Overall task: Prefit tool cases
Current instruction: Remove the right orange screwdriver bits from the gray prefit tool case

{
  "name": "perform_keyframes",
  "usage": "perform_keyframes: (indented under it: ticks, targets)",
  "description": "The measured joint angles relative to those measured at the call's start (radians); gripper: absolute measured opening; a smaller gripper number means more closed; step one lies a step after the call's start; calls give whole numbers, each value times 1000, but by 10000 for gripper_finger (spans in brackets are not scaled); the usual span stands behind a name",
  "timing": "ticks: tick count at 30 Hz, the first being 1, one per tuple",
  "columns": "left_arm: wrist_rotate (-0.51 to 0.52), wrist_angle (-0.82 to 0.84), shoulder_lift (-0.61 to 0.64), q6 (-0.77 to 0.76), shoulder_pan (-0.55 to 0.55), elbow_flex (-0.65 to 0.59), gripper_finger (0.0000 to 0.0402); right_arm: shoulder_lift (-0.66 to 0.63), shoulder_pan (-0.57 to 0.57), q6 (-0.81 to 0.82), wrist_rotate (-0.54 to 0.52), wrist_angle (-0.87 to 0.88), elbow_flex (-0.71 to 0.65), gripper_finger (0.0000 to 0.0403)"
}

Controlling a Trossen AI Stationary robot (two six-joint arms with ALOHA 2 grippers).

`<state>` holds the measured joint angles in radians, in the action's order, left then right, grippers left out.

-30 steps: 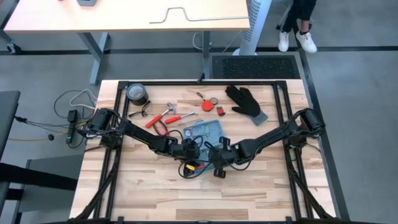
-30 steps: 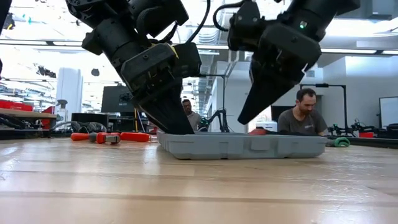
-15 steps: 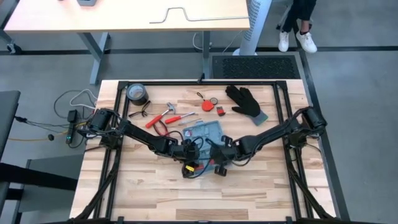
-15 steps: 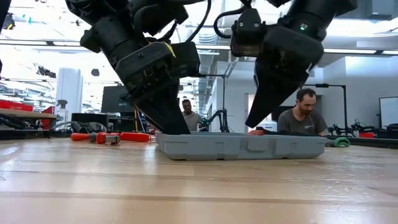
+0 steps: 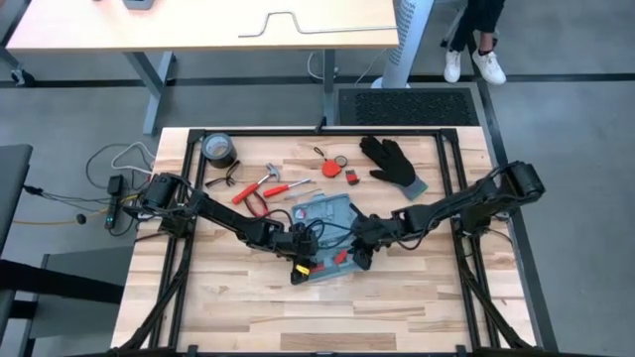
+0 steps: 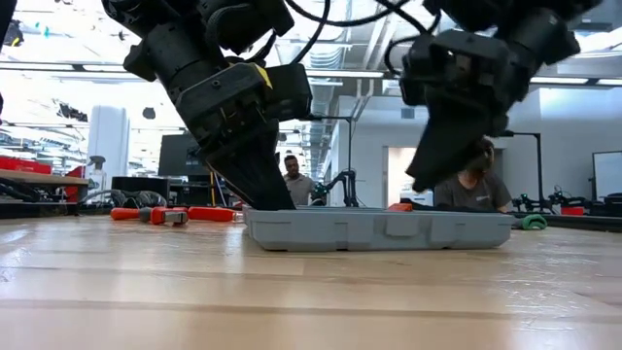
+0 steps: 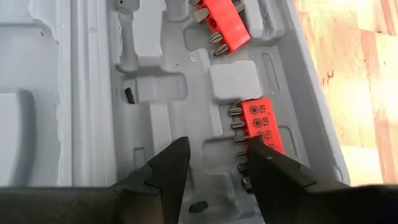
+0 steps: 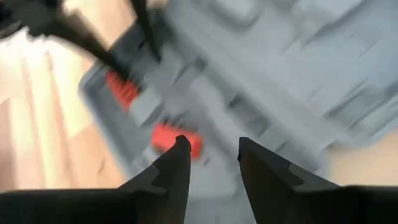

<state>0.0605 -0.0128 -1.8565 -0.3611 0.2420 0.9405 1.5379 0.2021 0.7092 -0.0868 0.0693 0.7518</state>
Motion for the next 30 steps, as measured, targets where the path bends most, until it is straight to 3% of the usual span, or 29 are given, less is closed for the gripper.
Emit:
perform_keyframes:
  ticks: [7, 18, 30]
  targets:
    - [0, 0, 0, 9, 0, 0, 159, 61, 33, 31, 43, -143, -20, 138]
    - [1, -1, 0, 11, 0, 0, 159, 105, -2, 45, 56, -137, -20, 133]
    - [2, -2, 0, 10, 0, 0, 159, 106, -42, 68, 215, -266, -81, 136]
